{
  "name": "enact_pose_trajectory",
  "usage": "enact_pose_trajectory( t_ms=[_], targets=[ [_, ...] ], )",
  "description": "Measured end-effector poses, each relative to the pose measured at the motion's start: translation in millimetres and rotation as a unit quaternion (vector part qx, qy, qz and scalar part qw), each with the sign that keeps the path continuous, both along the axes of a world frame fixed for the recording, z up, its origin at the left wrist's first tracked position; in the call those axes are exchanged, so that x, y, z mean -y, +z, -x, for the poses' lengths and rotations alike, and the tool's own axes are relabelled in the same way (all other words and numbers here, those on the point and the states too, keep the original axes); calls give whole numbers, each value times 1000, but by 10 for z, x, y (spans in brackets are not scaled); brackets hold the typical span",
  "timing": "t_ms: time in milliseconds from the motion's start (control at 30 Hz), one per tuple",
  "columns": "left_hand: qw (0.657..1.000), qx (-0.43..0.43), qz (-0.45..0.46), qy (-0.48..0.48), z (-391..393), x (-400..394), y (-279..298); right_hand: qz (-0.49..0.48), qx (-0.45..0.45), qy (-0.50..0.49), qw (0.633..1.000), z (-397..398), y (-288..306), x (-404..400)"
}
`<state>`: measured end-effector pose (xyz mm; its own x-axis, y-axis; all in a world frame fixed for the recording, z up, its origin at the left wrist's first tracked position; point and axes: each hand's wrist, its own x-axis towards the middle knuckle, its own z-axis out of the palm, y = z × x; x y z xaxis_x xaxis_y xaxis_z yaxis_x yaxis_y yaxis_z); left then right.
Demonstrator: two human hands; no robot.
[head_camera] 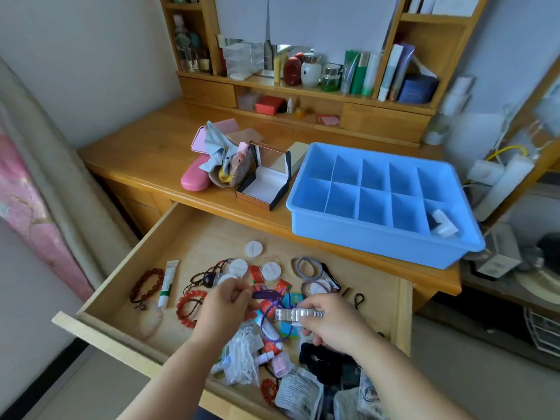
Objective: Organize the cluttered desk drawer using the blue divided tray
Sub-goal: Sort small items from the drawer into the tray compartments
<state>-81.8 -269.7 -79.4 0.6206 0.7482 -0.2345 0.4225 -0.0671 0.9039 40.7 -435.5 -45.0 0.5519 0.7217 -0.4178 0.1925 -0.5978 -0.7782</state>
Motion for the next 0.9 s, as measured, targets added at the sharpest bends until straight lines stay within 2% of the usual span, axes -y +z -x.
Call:
enact_pose_trajectory(
  t_ms=[67, 167, 233, 267, 333, 400, 467, 600, 700, 767, 800, 900],
  targets=[
    [998, -28, -38, 29, 138, -99, -137, -13, 21, -18, 1000, -96, 52, 110],
    [996, -75, -57, -8, 242, -72, -380, -145, 19, -120, 982, -339, 270, 361],
    [993, -95, -70, -21, 273, -10, -474, -236, 100, -215, 942, -563, 475, 508],
    [992, -96, -78, -20, 265, 11, -503, -245, 170, -261, 918, -712, 572, 583],
    [990, -95, -99, -29, 226, 38, -514, -160, 326, -327, 872, -1065, 746, 716],
    [988, -100, -109, -39, 187, 60, -493, 12, 469, -330, 819, -1393, 863, 838],
    [988, -98, -114, -44, 191, 60, -491, 129, 527, -294, 787, -1605, 894, 830],
    [986, -102, -126, -46, 209, 42, -481, 247, 516, -204, 795, -1741, 839, 689],
    [986, -98, -125, -45, 214, 35, -501, 250, 454, -123, 846, -1799, 763, 723],
    [986, -98, -127, -48, 219, 30, -520, 236, 435, -82, 865, -1783, 670, 816],
    [985, -100, -128, -51, 216, 27, -530, 224, 451, -70, 861, -1749, 627, 867],
    [986, -103, -121, -55, 209, 10, -555, 200, 538, -45, 818, -1623, 534, 996]
  ],
)
